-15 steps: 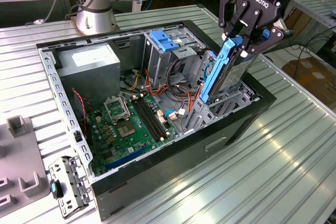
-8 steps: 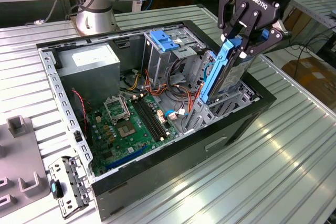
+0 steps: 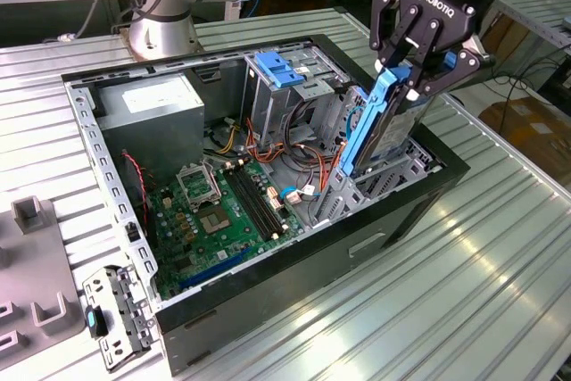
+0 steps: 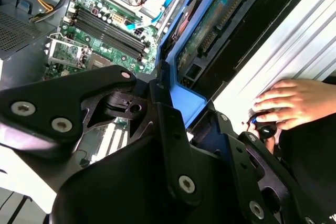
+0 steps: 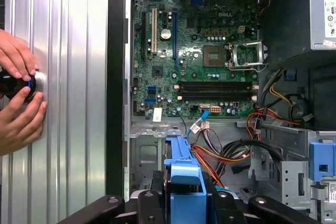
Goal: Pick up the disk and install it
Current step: 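Insert the disk into the insertion slot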
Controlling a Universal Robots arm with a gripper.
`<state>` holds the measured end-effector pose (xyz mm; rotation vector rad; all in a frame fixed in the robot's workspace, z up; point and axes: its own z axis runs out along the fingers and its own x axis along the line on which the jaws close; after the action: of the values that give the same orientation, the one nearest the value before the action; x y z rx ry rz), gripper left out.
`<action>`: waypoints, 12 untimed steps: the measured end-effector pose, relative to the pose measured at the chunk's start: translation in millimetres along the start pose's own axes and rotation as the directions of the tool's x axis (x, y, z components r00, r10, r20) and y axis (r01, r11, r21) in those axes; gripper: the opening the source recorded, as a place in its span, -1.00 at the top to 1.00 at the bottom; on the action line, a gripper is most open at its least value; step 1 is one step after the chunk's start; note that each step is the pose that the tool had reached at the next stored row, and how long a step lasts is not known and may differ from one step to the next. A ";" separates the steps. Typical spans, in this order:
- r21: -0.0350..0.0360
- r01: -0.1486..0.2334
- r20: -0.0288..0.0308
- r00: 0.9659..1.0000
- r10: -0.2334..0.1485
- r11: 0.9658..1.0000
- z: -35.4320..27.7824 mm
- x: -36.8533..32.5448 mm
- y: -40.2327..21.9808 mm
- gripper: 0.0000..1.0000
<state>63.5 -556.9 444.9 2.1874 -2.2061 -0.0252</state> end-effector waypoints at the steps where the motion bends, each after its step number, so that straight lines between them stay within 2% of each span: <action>1: 0.000 0.000 0.000 1.000 0.000 1.000 0.4 0.0 0.0 0.26; 12: 0.000 0.000 0.000 1.000 0.000 1.000 3.1 -0.1 -0.2 0.26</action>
<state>63.5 -556.9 441.8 2.1877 -2.2062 -0.0255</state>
